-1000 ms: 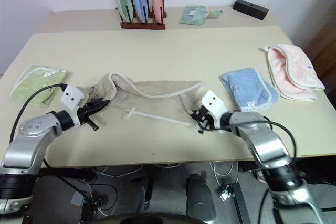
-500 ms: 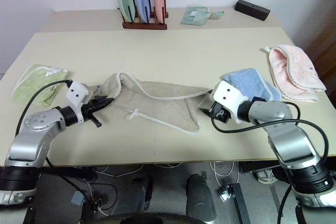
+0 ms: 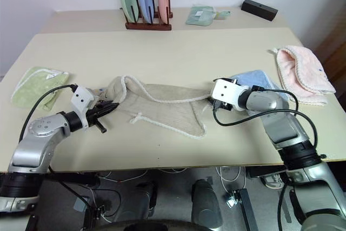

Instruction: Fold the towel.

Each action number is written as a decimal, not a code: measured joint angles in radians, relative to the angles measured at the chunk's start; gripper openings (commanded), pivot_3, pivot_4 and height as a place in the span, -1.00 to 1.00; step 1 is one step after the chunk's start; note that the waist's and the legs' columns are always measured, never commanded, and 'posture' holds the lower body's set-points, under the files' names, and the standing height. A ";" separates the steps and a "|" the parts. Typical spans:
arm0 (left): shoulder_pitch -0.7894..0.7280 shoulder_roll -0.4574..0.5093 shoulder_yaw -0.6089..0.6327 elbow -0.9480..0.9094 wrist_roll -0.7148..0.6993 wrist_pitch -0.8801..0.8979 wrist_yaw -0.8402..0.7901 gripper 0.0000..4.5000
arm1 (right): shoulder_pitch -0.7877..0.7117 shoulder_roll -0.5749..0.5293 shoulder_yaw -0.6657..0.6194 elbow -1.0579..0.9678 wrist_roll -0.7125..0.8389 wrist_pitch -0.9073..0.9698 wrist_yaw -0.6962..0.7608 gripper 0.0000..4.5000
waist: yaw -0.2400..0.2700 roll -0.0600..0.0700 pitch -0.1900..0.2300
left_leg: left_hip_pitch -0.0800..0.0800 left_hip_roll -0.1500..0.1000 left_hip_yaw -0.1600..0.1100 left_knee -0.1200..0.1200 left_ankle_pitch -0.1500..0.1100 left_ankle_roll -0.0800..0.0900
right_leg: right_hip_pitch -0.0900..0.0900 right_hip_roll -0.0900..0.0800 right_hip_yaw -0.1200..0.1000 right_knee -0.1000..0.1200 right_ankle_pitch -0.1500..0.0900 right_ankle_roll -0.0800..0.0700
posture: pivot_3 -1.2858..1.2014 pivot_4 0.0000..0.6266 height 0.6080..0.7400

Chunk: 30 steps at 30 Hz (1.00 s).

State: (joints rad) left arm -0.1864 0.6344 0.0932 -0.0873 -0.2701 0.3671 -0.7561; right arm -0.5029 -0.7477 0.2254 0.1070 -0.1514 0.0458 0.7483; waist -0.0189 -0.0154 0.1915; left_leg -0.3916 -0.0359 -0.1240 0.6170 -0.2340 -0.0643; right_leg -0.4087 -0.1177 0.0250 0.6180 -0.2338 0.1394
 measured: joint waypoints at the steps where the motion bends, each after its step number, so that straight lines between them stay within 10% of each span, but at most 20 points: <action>1: 0.004 0.000 0.000 -0.001 0.000 -0.002 0.000 -1.00 | -0.007 0.011 0.004 0.018 -0.006 -0.017 -0.003 0.10 | 0.000 0.000 0.000 | 0.000 0.000 0.000 0.000 0.000 0.000 | 0.000 0.000 0.000 0.000 0.000 0.000 | 0.03 -0.52 1.00; 6: 0.028 0.001 0.001 -0.002 0.000 -0.002 0.001 -1.00 | -0.016 0.022 0.004 0.032 -0.015 -0.066 0.008 -0.99 | 0.002 0.000 0.000 | 0.000 0.000 0.000 0.000 0.000 0.000 | 0.000 0.000 0.000 0.000 0.000 0.000 | 0.03 -0.52 1.00; 14: -0.022 0.005 0.024 0.024 -0.003 -0.022 0.022 -1.00 | -0.023 0.013 -0.013 0.035 -0.022 -0.082 0.028 -0.99 | 0.001 0.000 0.000 | 0.000 0.000 0.000 0.000 0.000 0.000 | 0.000 0.000 0.000 0.000 0.000 0.000 | 0.03 -0.52 1.00; 24: -0.916 -0.016 0.140 0.716 0.053 -0.318 0.326 -1.00 | -0.676 -0.024 -0.052 0.531 -0.185 -0.265 -0.297 -0.99 | -0.006 -0.003 0.003 | -0.005 -0.001 0.001 -0.001 0.004 -0.008 | -0.004 -0.001 -0.001 -0.003 0.001 0.003 | 0.03 -0.52 1.00; 30: -1.011 0.047 0.156 0.933 0.057 -0.434 0.232 -1.00 | -0.748 -0.016 -0.064 0.577 -0.138 -0.344 -0.261 -0.99 | -0.048 -0.003 0.003 | -0.018 -0.001 0.005 -0.005 0.004 -0.008 | -0.020 -0.002 -0.001 -0.002 0.001 0.004 | 0.03 -0.52 1.00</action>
State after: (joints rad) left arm -1.1976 0.6819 0.2489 0.8453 -0.2129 -0.0674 -0.5245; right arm -1.2511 -0.7634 0.1610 0.6845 -0.2894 -0.2981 0.4878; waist -0.0668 -0.0184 0.1941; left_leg -0.4092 -0.0371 -0.1195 0.6119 -0.2296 -0.0723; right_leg -0.4286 -0.1201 0.0240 0.6163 -0.2330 0.1437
